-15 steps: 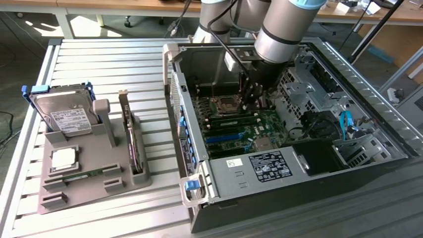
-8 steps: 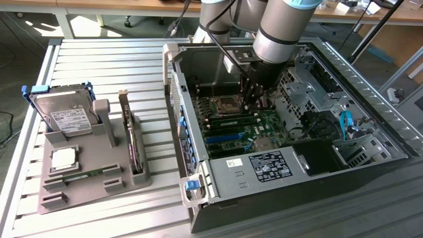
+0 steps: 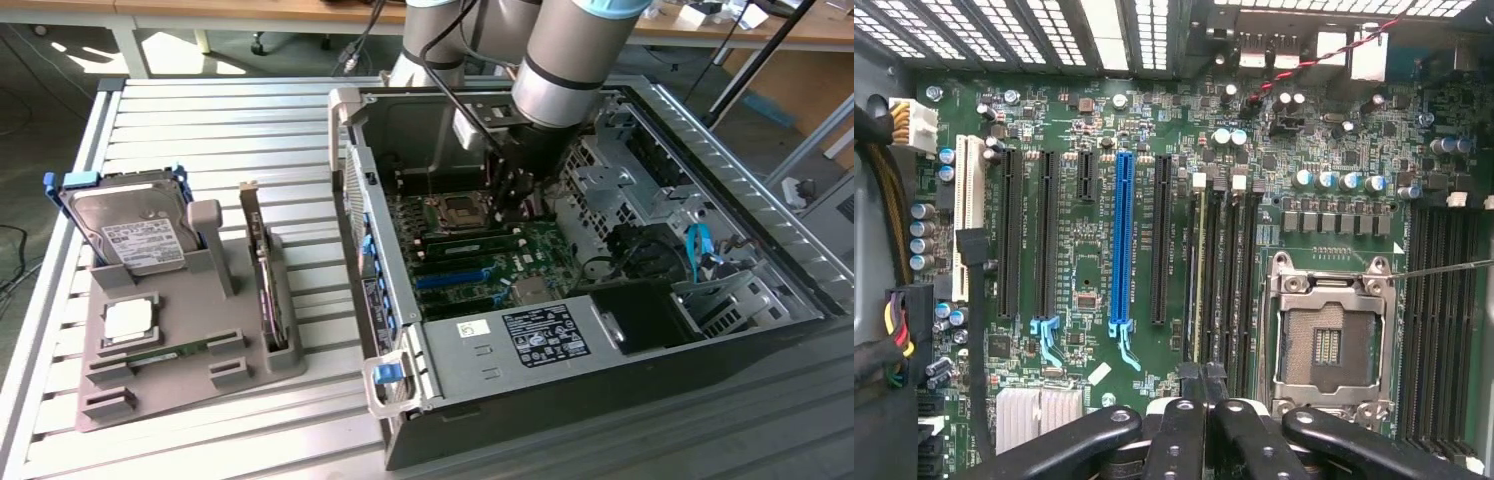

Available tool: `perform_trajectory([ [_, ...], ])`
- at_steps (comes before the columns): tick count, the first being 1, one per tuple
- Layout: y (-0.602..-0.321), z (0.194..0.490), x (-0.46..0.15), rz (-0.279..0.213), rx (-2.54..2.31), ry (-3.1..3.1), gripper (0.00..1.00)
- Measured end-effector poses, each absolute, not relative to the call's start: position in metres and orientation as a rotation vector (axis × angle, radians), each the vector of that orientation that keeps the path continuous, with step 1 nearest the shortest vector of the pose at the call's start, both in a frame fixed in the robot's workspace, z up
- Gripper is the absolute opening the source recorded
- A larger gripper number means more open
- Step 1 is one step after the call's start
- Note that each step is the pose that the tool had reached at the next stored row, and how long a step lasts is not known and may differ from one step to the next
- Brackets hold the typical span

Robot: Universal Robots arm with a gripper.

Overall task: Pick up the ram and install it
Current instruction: 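Insert the ram into the slot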

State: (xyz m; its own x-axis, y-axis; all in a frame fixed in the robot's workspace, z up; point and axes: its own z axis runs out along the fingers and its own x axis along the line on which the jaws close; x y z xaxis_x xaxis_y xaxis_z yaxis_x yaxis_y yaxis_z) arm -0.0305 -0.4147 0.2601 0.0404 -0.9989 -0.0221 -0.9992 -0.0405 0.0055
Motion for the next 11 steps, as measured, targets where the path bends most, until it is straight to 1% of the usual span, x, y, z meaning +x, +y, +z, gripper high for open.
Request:
perform_trajectory([
  [3,-0.415,0.260,-0.028,0.031,-2.258,2.168,0.11],
  [11,-0.415,0.260,0.007,0.033,-2.259,2.169,0.11],
])
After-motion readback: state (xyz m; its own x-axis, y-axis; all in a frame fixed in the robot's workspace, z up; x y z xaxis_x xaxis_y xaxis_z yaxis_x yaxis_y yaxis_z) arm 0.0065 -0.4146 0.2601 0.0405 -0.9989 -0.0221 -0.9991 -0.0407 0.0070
